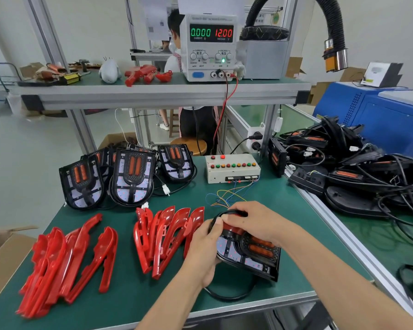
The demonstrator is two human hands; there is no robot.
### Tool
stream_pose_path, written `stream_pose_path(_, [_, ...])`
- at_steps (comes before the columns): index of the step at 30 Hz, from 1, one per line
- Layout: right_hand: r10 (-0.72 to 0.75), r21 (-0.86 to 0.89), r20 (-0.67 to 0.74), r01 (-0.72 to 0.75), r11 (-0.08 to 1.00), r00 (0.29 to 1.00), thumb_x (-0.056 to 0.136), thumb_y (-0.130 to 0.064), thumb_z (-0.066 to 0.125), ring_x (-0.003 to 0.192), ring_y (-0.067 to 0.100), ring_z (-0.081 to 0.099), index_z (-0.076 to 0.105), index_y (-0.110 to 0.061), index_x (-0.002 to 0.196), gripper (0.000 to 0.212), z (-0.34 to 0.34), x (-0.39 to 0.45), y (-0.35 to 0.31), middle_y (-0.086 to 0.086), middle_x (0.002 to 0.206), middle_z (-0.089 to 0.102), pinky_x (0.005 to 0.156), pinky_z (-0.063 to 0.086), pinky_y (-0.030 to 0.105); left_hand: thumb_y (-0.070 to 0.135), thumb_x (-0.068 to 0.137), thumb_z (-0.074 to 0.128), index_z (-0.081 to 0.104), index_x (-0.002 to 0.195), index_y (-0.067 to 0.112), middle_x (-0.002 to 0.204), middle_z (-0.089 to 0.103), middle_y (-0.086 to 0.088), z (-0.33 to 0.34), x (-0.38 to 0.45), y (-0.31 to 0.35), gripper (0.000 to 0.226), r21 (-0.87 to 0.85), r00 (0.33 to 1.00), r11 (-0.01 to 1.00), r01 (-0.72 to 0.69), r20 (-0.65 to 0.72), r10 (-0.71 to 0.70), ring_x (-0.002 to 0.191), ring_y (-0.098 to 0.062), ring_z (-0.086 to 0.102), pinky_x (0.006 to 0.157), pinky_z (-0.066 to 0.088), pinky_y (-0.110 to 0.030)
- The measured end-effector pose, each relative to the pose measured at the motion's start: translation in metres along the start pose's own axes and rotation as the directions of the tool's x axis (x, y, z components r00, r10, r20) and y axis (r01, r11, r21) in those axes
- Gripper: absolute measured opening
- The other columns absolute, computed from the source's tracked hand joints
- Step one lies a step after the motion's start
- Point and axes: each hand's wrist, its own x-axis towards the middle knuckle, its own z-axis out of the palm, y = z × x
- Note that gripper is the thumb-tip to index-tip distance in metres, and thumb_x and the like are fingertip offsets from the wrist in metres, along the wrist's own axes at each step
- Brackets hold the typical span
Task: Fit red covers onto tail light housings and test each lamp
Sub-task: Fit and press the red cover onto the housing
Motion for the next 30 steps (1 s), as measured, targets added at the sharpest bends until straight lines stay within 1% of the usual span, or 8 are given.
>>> stream_pose_path(8, [-0.056,-0.127,-0.059,0.048,0.991,0.997,0.091,-0.057,0.063,0.082,0.014,0.065,0.070,-0.027,0.086,0.031,0.004,-0.004,0.004,-0.009,0.080,0.070,0.084,0.052,0.038,0.030,0.105,0.056,0.067,0.124,0.018,0.118,0.076,-0.008,-0.004,-0.001,-0.003,0.025,0.023,0.998,1.000,-0.004,0.069,0.002,0.106,-0.022,0.073,0.094,0.055,-0.047])
stream_pose_path(11, [-0.070,-0.062,-0.032,0.068,0.996,0.997,0.096,-0.062,0.054,0.080,0.002,0.062,0.069,-0.029,0.089,0.037,-0.008,-0.009,0.007,-0.016,0.080,0.069,0.081,0.048,0.024,0.027,0.104,0.057,0.069,0.119,0.016,0.114,0.077,-0.008,-0.002,0.000,0.000,0.022,0.021,0.999,1.000,0.005,0.038,-0.005,0.102,-0.023,0.074,0.098,0.054,-0.051])
stream_pose_path(13, [-0.033,-0.013,-0.076,0.032,0.999,0.997,0.096,-0.058,0.057,0.093,-0.015,0.060,0.068,-0.045,0.110,0.022,-0.026,-0.015,0.017,-0.025,0.095,0.069,0.086,0.042,0.014,0.026,0.103,0.059,0.070,0.116,0.016,0.110,0.078,-0.007,-0.005,0.002,0.001,0.020,-0.030,0.999,0.999,0.042,0.006,-0.042,0.097,-0.021,0.075,0.094,0.056,-0.048])
stream_pose_path(15, [0.023,0.041,-0.128,-0.018,0.999,0.992,0.096,-0.052,0.061,0.098,-0.022,0.059,0.062,-0.048,0.121,0.026,-0.046,-0.026,0.034,-0.029,0.107,0.067,0.083,0.041,0.009,0.025,0.102,0.061,0.069,0.118,0.016,0.109,0.078,-0.007,-0.009,0.005,0.002,0.021,-0.116,0.996,0.990,0.084,-0.033,-0.088,0.092,-0.021,0.076,0.084,0.059,-0.042])
stream_pose_path(19, [0.139,0.310,-0.049,-0.117,0.943,0.989,0.100,-0.043,0.058,0.083,0.009,0.070,0.076,-0.034,0.110,0.023,-0.045,-0.048,0.071,-0.009,0.099,0.077,0.075,0.054,0.023,0.036,0.092,0.069,0.068,0.123,0.013,0.113,0.077,-0.009,-0.015,0.007,0.002,0.039,-0.192,0.993,0.975,0.108,-0.034,-0.117,0.095,-0.025,0.076,0.076,0.060,-0.038])
stream_pose_path(23, [0.142,0.446,-0.200,-0.039,0.894,0.969,0.102,-0.023,0.060,0.080,0.011,0.068,0.076,-0.022,0.104,0.016,-0.025,-0.050,0.085,0.004,0.097,0.078,0.073,0.059,0.029,0.033,0.080,0.081,0.057,0.137,0.014,0.115,0.077,-0.007,-0.011,0.008,-0.005,0.064,-0.143,0.989,0.982,0.120,-0.063,-0.130,0.104,-0.027,0.075,0.090,0.059,-0.044])
stream_pose_path(26, [0.120,0.456,-0.258,0.012,0.890,0.959,0.101,-0.022,0.062,0.086,0.018,0.067,0.077,-0.022,0.101,0.015,-0.015,-0.049,0.088,0.005,0.097,0.078,0.086,0.056,0.042,0.025,0.085,0.079,0.060,0.133,0.014,0.112,0.078,-0.008,-0.012,0.009,-0.004,0.052,-0.147,0.986,0.981,0.129,-0.085,-0.143,0.100,-0.028,0.076,0.089,0.059,-0.045])
stream_pose_path(30, [0.125,0.503,-0.310,0.051,0.863,0.942,0.099,-0.018,0.064,0.080,0.016,0.066,0.078,-0.019,0.098,0.015,-0.006,-0.049,0.090,0.008,0.093,0.078,0.082,0.053,0.039,0.024,0.086,0.078,0.069,0.113,0.014,0.105,0.079,-0.010,-0.014,0.009,0.002,0.030,-0.130,0.988,0.983,0.127,-0.067,-0.136,0.088,-0.025,0.078,0.074,0.062,-0.038])
